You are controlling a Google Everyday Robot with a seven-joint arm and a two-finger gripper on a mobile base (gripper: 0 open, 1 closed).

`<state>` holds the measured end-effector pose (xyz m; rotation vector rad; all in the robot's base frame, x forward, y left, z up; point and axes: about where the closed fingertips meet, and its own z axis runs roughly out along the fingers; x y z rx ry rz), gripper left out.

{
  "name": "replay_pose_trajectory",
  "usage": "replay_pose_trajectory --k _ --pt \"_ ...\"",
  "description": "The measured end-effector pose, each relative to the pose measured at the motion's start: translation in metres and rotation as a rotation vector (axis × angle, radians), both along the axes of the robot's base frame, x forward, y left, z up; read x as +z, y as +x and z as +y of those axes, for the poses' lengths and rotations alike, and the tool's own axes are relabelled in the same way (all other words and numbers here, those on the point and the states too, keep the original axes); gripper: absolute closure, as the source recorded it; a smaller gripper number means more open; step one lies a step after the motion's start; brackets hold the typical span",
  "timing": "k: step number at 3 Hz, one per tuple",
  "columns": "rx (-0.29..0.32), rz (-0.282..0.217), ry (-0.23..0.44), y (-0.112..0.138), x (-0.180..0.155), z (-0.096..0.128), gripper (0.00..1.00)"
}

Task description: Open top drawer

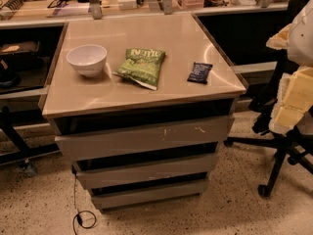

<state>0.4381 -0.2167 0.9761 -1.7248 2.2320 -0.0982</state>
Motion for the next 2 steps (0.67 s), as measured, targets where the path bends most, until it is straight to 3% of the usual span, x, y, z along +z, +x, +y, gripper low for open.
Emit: replay_pose_trajectory --k 1,2 --pt "0.0 0.0 0.0 0.0 0.0 0.0 0.0" --pt "0.037 0.02 0.005 0.002 -0.032 0.015 0.0"
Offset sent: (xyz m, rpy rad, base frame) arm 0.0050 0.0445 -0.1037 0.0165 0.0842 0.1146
